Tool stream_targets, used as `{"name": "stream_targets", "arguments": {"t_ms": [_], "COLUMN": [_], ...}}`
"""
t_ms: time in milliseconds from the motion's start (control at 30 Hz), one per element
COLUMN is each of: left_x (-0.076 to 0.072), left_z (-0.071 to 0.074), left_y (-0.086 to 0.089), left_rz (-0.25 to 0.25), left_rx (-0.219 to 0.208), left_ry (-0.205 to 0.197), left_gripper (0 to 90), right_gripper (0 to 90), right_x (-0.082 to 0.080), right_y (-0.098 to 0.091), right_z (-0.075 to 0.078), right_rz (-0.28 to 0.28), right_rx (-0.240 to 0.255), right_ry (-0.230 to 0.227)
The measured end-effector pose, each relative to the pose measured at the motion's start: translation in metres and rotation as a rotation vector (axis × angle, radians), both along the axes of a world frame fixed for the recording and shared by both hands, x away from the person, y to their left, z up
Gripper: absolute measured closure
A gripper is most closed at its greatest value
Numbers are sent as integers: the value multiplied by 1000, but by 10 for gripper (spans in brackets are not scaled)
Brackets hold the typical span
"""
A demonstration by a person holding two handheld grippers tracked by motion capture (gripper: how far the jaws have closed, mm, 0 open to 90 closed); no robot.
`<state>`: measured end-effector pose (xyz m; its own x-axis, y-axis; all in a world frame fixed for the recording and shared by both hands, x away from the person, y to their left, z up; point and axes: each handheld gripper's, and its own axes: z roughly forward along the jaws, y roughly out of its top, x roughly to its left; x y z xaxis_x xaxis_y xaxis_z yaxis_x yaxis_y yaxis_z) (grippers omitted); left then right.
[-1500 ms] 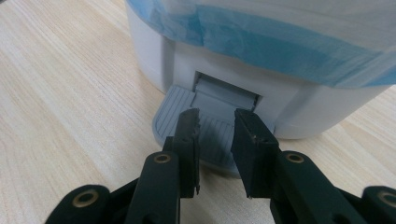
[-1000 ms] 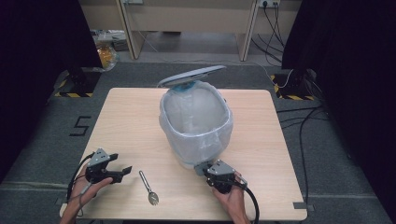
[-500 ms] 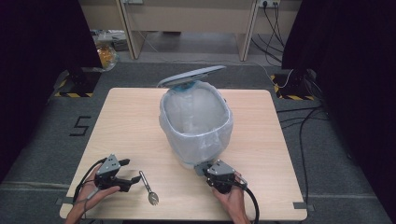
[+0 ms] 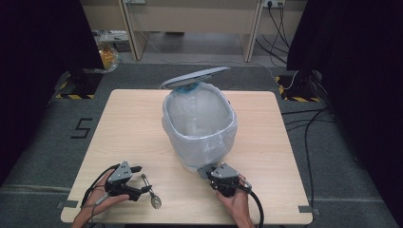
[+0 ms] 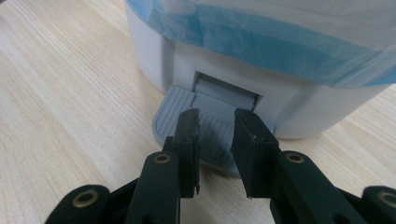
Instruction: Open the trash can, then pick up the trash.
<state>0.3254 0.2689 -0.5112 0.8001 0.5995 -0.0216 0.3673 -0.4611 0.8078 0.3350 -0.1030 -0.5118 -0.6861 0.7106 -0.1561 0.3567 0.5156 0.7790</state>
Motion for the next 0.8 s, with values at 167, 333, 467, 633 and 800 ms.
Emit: {"name": "stream_targets", "arguments": {"t_ms": [167, 333, 467, 633, 800], "left_x": [-1, 0, 1, 0, -2], "left_z": [0, 1, 1, 1, 1], "left_y": [-5, -6, -6, -5, -5], "left_rz": [-26, -48, -59, -103, -140], "left_rx": [4, 2, -8, 0, 10], "left_ry": [-4, -5, -2, 3, 2], "left_gripper": [159, 159, 159, 159, 161], "right_gripper": [710, 710, 710, 710, 709], "right_x": [0, 0, 0, 0, 1], "right_y": [0, 0, 0, 0, -1], "right_z": [0, 0, 0, 0, 0], "right_rz": [-2, -1, -1, -1, 3], "right_rx": [2, 4, 4, 6, 4], "right_ry": [2, 5, 6, 7, 7]}}
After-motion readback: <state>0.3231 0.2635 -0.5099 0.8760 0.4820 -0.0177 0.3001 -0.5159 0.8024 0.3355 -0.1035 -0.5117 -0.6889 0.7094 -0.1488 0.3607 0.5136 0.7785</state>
